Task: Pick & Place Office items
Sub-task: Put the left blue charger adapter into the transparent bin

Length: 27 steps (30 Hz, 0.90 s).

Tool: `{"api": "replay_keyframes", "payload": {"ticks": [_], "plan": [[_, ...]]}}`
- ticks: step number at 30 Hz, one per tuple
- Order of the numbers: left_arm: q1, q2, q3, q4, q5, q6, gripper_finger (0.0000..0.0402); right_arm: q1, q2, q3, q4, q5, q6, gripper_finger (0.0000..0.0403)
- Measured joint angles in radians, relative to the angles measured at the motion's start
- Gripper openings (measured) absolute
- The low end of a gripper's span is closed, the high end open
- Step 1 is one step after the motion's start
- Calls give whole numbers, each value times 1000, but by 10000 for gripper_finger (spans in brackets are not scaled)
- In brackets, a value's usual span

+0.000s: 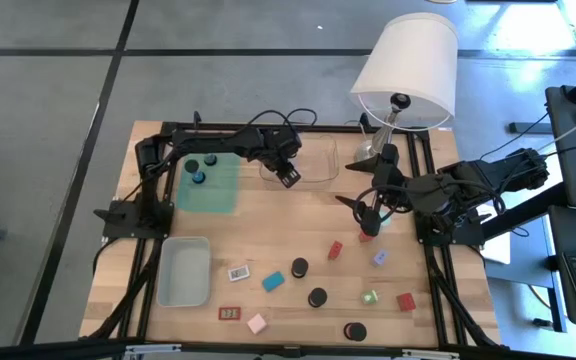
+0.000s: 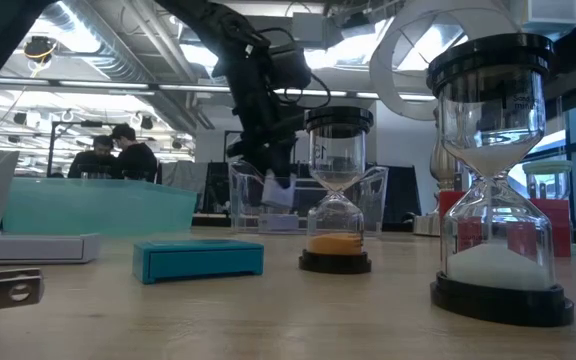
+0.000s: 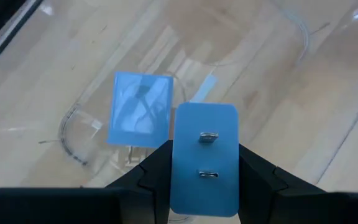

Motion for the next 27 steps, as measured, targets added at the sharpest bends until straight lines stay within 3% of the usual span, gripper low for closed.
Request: {"api": "replay_keyframes", "payload": {"ticks": [18,27], "plan": [[0,0,0,-89,-51,21,128,0,0,0,0,7,38,351],[-2,0,0,-88,-76,54,179,0,0,0,0,7,47,351]]}}
